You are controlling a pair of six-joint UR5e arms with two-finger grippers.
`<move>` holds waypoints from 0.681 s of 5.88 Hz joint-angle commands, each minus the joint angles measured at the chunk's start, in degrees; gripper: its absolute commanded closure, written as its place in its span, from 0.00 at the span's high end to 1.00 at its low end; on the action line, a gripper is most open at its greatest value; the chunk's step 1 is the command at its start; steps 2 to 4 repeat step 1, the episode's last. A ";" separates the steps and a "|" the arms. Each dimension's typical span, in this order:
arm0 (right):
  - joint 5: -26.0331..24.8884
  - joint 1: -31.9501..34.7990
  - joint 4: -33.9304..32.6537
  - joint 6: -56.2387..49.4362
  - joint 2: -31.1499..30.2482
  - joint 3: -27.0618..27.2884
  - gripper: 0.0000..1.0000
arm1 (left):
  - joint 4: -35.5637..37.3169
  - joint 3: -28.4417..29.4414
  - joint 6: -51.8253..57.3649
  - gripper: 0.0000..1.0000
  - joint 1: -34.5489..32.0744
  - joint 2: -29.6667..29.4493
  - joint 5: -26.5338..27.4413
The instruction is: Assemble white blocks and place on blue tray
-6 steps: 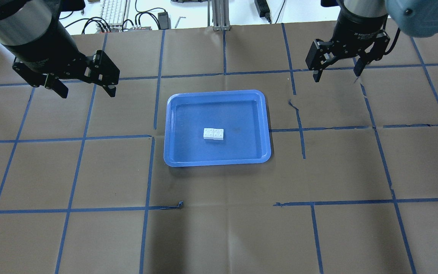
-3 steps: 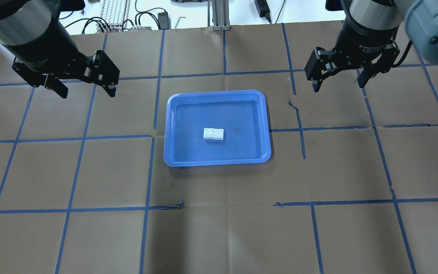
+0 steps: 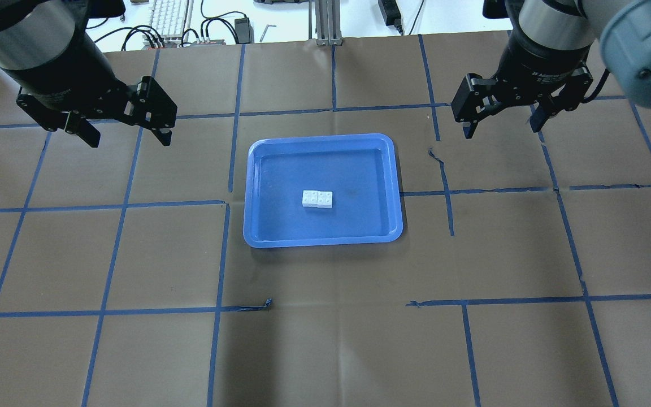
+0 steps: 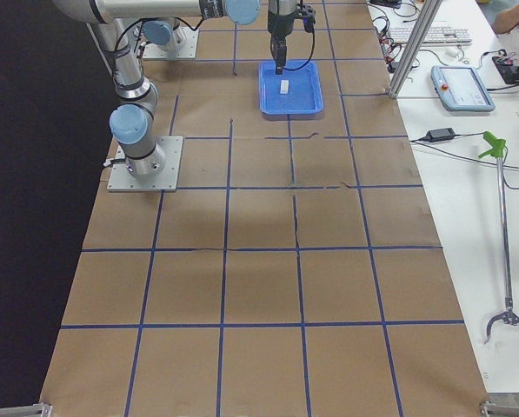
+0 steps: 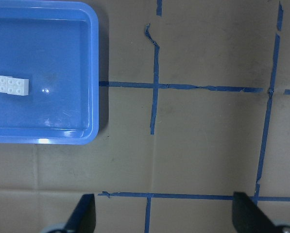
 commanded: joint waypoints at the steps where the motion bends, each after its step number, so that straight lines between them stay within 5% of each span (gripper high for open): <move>1: -0.04 0.00 -0.01 -0.07 0.01 0.22 1.00 | 0.00 -0.03 0.00 0.99 0.00 0.06 0.00; 4: -0.04 0.00 -0.01 -0.07 0.01 0.22 1.00 | 0.00 -0.03 0.00 0.99 0.00 0.06 0.00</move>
